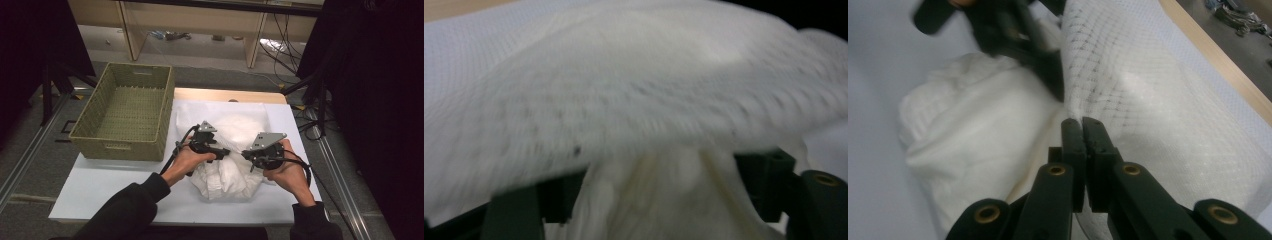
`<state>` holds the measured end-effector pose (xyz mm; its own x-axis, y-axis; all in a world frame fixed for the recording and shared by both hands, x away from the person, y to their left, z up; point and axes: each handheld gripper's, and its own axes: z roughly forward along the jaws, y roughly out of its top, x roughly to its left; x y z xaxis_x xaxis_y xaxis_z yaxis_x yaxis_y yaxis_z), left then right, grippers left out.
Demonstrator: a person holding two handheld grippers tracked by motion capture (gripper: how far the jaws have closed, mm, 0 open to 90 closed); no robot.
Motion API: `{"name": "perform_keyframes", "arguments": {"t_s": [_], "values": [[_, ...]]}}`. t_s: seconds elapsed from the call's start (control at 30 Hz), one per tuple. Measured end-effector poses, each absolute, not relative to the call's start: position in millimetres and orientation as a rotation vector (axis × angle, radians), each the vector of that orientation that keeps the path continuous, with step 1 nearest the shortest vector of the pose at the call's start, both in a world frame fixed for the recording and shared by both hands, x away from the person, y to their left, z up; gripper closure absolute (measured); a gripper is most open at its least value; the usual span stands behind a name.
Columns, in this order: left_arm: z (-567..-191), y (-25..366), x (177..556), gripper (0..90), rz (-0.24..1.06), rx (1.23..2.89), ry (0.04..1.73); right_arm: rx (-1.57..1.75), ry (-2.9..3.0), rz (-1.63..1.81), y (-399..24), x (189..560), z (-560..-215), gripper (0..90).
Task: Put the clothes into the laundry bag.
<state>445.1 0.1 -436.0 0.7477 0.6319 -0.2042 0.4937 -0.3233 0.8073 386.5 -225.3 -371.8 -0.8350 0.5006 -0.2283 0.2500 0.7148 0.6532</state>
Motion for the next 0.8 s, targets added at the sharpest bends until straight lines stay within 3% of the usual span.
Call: {"name": "perform_keyframes", "arguments": {"t_s": [0.27, 0.3, 0.47, 0.5, 0.53, 0.57, 0.63, 0.8], "values": [[-434, 26, 408, 17.6, 0.168, 2.107, 0.726, 0.612, 2.495, 0.891, -229, 387, -370, 89.9], [-440, 26, 408, 15.5, 0.135, 2.178, 0.686, 0.584, 2.512, 0.883, -230, 388, -370, 89.9], [-464, 10, 416, 13.6, 0.095, 2.184, 0.667, 0.582, 2.504, 0.895, -226, 390, -373, 89.9], [-466, 1, 422, 18.0, 0.033, 2.175, 0.709, 0.566, 2.526, 0.887, -226, 390, -372, 89.9], [-465, -1, 424, 34.4, -0.046, 2.141, 0.748, 0.558, 2.525, 0.882, -225, 390, -372, 89.9], [-464, -3, 425, 48.6, -0.052, 2.123, 0.761, 0.567, 2.512, 0.893, -224, 389, -374, 90.0], [-460, -8, 423, 63.3, -0.004, 2.127, 0.736, 0.579, 2.527, 0.911, -223, 389, -374, 90.0], [-433, -5, 423, 74.3, 0.040, 2.034, 0.758, 0.563, 2.528, 0.954, -223, 384, -367, 90.0]]}}
